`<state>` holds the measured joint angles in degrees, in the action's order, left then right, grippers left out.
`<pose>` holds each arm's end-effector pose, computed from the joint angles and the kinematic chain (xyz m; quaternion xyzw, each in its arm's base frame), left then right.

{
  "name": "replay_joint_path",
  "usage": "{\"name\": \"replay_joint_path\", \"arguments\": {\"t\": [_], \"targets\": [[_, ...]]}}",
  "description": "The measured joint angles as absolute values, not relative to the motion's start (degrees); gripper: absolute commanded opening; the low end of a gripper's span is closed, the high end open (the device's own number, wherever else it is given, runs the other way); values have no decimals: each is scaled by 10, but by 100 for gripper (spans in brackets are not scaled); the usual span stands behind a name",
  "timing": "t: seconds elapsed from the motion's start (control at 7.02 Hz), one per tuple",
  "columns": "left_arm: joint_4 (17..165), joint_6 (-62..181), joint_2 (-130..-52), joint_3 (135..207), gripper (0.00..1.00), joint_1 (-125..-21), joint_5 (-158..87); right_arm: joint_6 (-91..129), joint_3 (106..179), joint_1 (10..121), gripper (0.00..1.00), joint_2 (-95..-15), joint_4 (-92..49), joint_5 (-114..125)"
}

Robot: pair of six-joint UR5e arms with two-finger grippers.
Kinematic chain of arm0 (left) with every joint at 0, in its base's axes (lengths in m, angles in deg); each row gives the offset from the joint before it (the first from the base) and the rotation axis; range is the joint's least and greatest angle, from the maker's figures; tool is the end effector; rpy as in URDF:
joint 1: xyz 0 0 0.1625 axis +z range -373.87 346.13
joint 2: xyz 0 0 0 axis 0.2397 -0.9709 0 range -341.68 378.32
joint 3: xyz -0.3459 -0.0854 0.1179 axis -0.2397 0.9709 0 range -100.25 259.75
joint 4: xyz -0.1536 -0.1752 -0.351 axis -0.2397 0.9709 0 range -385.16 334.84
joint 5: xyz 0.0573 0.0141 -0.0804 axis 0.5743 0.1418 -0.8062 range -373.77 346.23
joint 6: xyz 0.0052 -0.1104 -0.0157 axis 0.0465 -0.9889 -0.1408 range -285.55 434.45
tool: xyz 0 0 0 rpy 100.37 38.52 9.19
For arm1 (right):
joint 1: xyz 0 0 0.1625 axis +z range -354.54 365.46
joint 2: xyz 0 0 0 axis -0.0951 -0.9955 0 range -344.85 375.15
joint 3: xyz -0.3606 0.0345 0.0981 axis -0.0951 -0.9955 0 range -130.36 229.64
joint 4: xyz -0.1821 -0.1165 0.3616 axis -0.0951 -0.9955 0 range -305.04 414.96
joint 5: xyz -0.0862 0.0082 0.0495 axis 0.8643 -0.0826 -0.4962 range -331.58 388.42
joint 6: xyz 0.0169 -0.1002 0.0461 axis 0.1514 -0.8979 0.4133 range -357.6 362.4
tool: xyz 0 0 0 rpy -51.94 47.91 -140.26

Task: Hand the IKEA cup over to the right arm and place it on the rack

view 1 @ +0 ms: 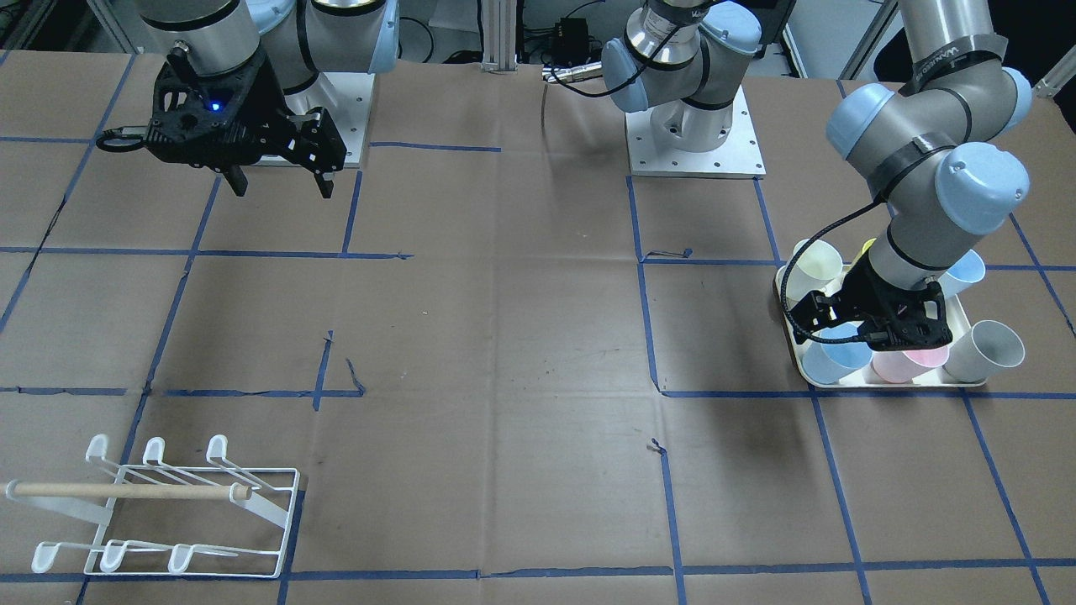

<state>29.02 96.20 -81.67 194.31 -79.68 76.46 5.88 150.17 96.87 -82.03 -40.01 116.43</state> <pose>0.0822 -0.5073 0.1961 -0.0214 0.9997 -0.0094 0.0062 0.1483 -0.4514 0.4029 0.0178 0.9996 -0.0133 0.0180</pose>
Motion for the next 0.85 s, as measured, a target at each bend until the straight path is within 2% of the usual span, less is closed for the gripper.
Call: {"name": "replay_joint_path", "arguments": {"t": [0.43,0.57,0.71,0.85], "targets": [[290,964,-832,1944,99,-796,768,59,1500,969,100,-821,-401,1164],[291,964,-833,1944,93,-796,768,59,1499,969,100,-821,-401,1164],[292,965,-833,1944,80,-796,768,59,1500,969,100,-821,-401,1164],[292,966,-834,1944,64,-796,768,59,1503,969,100,-821,-401,1164]]}}
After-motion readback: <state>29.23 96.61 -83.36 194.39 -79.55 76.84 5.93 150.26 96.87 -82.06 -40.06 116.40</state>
